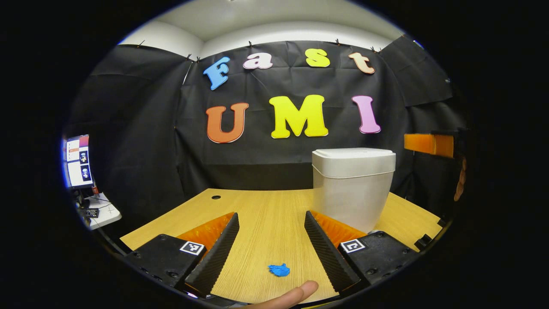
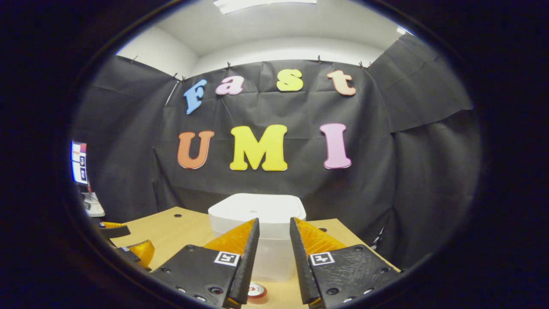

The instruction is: Press the lid of the desktop garbage bin to open it, pick up the crumpled paper on the desktop and throw it into the bin, then pick up the pop can on the desktop and drop it into the bin, and finally close the garbage bin lid.

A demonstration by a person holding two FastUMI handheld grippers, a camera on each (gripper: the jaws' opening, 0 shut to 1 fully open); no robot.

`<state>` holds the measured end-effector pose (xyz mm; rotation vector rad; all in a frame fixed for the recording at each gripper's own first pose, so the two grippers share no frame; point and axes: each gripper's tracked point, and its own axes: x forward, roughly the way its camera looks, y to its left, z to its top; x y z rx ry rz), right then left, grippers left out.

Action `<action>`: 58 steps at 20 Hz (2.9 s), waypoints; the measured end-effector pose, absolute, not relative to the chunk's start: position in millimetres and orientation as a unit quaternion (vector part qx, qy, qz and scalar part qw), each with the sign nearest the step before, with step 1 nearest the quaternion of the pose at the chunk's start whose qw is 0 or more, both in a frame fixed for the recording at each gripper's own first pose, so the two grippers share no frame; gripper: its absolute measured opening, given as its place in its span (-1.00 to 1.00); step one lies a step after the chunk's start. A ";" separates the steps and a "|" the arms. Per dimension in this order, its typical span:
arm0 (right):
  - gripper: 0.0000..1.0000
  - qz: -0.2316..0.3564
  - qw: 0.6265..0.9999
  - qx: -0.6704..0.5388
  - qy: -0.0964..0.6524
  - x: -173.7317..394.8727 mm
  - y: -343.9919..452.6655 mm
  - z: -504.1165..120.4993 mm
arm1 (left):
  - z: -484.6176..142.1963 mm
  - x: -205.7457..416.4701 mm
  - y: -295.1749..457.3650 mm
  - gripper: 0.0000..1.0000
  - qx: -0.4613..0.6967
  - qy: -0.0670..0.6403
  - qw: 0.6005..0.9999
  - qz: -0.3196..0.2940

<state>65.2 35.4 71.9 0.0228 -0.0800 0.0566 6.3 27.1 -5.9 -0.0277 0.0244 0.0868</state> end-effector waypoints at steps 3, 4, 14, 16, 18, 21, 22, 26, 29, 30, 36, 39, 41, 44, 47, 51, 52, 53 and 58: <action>-0.96 0.048 0.999 0.004 -0.025 85.7 52.2 81.6 | -5.3 6.7 30.0 0.98 -0.018 0.013 0.999 0.050; -0.96 0.062 0.998 -0.005 -0.017 88.5 62.3 81.7 | -6.1 7.0 34.9 0.97 -0.020 0.014 0.998 0.054; -1.00 0.056 0.997 0.027 0.054 138.6 82.6 73.8 | -10.2 9.9 71.3 0.98 -0.042 0.025 0.996 0.073; -1.00 0.045 0.996 0.025 0.069 145.3 78.1 68.2 | -11.0 10.1 74.5 0.98 -0.045 0.027 0.996 0.075; -1.00 0.034 0.996 0.021 0.082 151.0 72.4 62.1 | -10.3 8.7 76.2 0.98 -0.046 0.027 0.996 0.077; -0.99 0.055 0.993 0.025 0.105 157.7 77.7 51.3 | -7.2 7.5 76.1 0.98 -0.039 0.020 0.996 0.073; -0.99 0.059 0.992 0.020 0.112 158.6 77.0 48.1 | -6.0 8.0 74.7 0.98 -0.038 0.019 0.996 0.073; -0.99 0.058 0.991 -0.005 0.124 155.8 74.6 47.2 | -9.2 8.5 69.7 0.98 -0.039 0.023 0.997 0.065; -1.00 0.038 0.996 -0.003 0.086 139.9 66.6 68.6 | -8.0 7.0 70.7 0.98 -0.036 0.023 0.997 0.065; -1.00 0.041 0.997 -0.002 0.073 133.3 69.9 72.1 | -7.6 6.6 72.4 0.98 -0.035 0.020 0.997 0.068; -0.99 0.058 0.996 -0.018 0.069 104.4 83.7 69.3 | -11.0 7.1 74.8 0.98 -0.035 0.027 0.997 0.067; -0.12 0.049 0.997 -0.030 0.051 95.2 80.1 71.0 | -12.2 9.5 74.0 0.98 -0.028 0.030 0.997 0.064; 0.65 0.058 0.997 -0.018 0.050 85.9 86.2 70.8 | -15.6 10.5 70.6 0.97 -0.030 0.034 0.997 0.057; 0.82 0.055 0.998 -0.021 0.038 72.3 81.1 73.8 | -31.0 21.0 55.5 0.98 -0.038 0.059 0.997 0.026; 0.91 0.052 0.998 -0.021 0.033 61.9 76.2 70.3 | -56.6 30.4 50.5 0.99 -0.035 0.103 0.994 0.016; 0.91 0.053 0.998 -0.025 0.039 50.7 69.0 55.9 | -99.4 44.4 16.6 0.98 -0.034 0.169 0.984 -0.051; 0.91 0.051 0.998 -0.027 0.040 48.7 66.6 53.5 | -109.5 44.9 16.5 0.99 -0.032 0.187 0.980 -0.053; 0.91 0.050 0.997 -0.029 0.042 45.6 64.6 48.3 | -118.2 46.2 17.4 0.99 -0.027 0.202 0.978 -0.048; 0.90 0.065 0.995 -0.052 0.052 29.0 65.6 15.1 | -160.9 48.1 16.0 0.99 -0.005 0.261 0.965 -0.034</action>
